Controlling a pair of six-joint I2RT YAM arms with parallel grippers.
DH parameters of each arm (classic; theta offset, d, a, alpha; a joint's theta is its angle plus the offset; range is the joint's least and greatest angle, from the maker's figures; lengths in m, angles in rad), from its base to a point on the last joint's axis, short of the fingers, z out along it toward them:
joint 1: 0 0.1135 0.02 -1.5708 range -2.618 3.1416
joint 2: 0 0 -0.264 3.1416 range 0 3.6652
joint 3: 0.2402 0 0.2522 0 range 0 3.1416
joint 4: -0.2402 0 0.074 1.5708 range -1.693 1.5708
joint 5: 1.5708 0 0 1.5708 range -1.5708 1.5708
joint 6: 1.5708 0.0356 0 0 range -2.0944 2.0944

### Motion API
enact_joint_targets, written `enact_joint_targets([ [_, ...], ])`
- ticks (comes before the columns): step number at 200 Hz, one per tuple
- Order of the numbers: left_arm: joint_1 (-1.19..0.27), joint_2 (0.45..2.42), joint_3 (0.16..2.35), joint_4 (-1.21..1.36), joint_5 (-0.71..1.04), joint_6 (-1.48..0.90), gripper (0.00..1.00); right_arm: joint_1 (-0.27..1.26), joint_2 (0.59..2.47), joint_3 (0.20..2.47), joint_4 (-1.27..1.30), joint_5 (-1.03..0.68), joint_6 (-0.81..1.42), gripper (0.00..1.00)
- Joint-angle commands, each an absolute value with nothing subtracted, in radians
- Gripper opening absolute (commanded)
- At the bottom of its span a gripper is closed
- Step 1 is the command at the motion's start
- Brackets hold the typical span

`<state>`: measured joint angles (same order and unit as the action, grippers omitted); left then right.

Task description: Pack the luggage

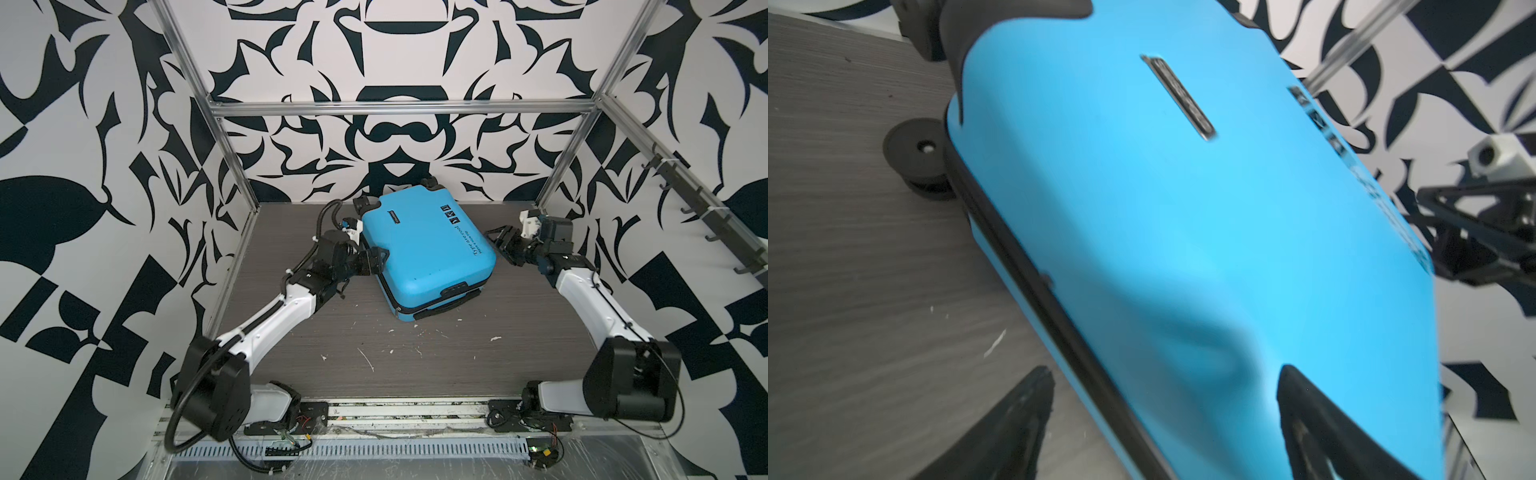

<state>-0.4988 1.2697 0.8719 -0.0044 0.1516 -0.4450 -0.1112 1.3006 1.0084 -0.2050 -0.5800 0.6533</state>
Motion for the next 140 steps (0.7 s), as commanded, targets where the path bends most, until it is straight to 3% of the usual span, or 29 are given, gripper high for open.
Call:
enact_joint_targets([
  [1, -0.502, 1.155, 0.758, -0.071, 0.224, -0.372, 0.80, -0.134, 1.176, 0.955, -0.364, -0.555, 0.542, 0.64],
  [27, -0.557, 1.021, 0.582, 0.012, 0.228, -0.375, 0.75, -0.135, 1.037, 0.838, -0.421, -0.535, 0.531, 0.61],
  [53, -0.676, 0.975, 0.401, 0.274, 0.199, -0.362, 0.72, -0.135, 0.926, 0.710, -0.405, -0.549, 0.578, 0.57],
  [109, -0.709, 1.155, 0.258, 0.665, 0.300, -0.321, 0.71, -0.127, 0.823, 0.556, -0.382, -0.620, 0.600, 0.54],
  [140, -0.704, 1.263, 0.273, 0.766, 0.352, -0.281, 0.64, -0.114, 0.818, 0.508, -0.367, -0.623, 0.608, 0.54],
])
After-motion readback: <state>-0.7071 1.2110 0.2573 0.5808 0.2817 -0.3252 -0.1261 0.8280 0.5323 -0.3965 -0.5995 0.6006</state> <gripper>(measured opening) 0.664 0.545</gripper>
